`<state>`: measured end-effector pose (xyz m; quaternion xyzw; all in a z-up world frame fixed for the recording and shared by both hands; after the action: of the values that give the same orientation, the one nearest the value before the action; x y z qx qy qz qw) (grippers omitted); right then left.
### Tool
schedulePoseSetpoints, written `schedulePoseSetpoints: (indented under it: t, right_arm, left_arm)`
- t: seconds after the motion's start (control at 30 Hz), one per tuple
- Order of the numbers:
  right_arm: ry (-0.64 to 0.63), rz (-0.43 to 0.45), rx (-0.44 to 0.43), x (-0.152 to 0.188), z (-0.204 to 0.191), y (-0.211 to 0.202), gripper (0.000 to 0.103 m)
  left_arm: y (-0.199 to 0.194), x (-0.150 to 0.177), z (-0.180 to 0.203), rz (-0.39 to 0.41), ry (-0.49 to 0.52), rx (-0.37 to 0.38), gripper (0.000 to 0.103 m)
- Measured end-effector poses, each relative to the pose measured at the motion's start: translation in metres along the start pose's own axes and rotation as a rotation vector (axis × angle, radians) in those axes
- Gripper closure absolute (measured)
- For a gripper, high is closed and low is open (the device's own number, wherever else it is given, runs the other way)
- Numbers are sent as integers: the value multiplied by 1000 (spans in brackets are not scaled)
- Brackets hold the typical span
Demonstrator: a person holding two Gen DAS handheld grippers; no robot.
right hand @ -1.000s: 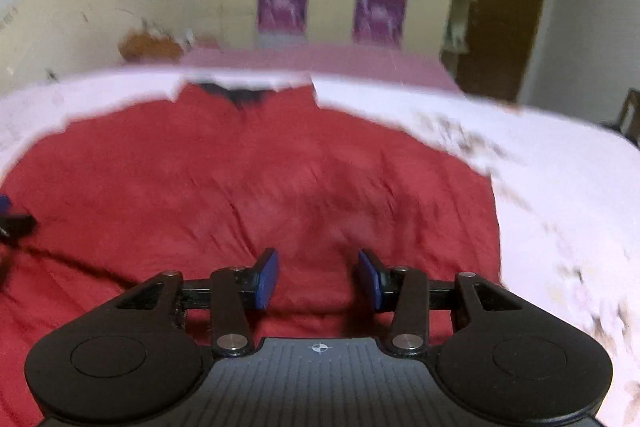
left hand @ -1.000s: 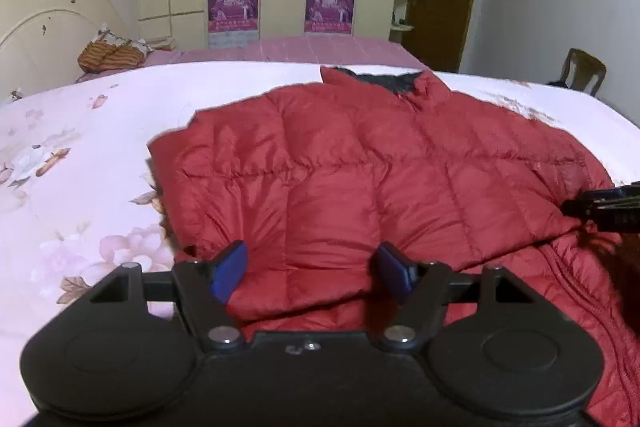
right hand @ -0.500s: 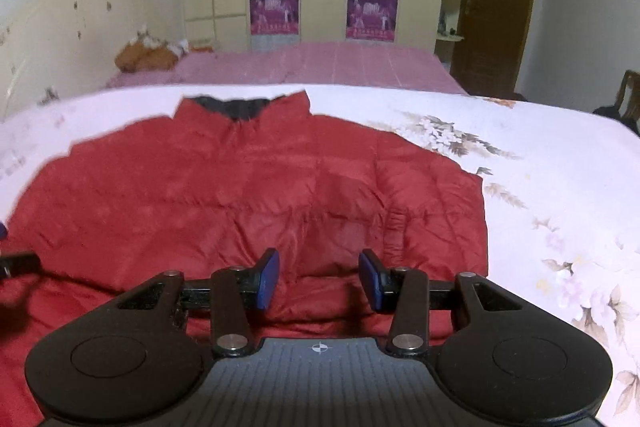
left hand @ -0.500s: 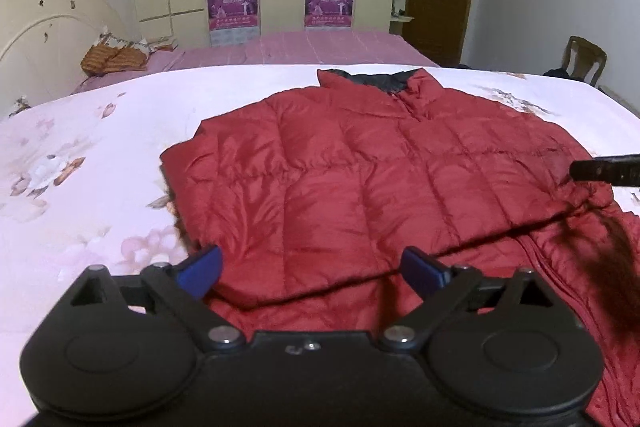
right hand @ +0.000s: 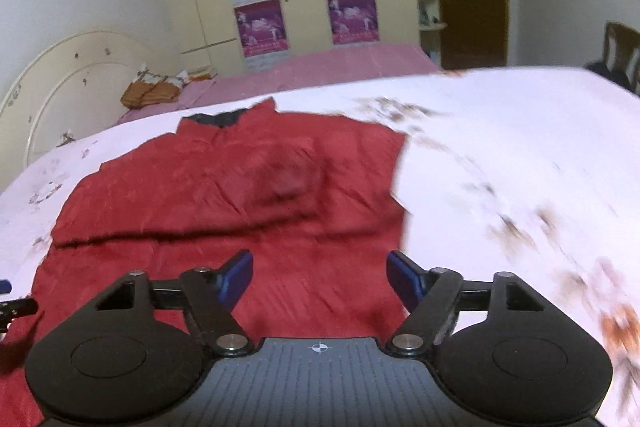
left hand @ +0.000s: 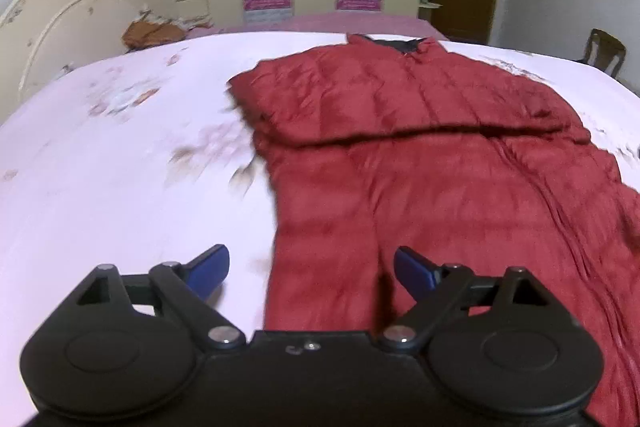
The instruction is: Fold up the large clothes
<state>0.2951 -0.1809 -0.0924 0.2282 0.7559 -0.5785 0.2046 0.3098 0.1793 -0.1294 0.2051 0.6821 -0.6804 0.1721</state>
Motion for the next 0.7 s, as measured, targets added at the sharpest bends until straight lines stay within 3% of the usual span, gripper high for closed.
schedulePoseSetpoints:
  t: [0.17,0.27,0.47,0.7]
  right_arm:
    - [65,-25,-38,48,36,-41,40]
    - [133,-55,-74,76,59,-58,49]
    - [237,-101,-135,118,89,-79,50]
    - [356,-141,-275,146,104,-81,51]
  left_arm:
    - [-24,42,-13,-22,-86,21,20]
    - [-31,64,-26,-50,-185,78,27]
    - [-47,101,-47,-47,-344,182,30]
    - [-48,113,-53,-24,-468,443,32]
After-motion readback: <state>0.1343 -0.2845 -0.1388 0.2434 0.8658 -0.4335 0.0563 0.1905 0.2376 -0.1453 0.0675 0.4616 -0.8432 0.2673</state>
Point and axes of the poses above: each gripper's, at about its wrist camera, not at the fingertips, and y roughly the way its jaws point, z to its right, x to its underside, the point moved 3 cm from there along y, roughly the way its jaws point, and after that the axes turned 15 degrees about -z, right-handed, at the moved point
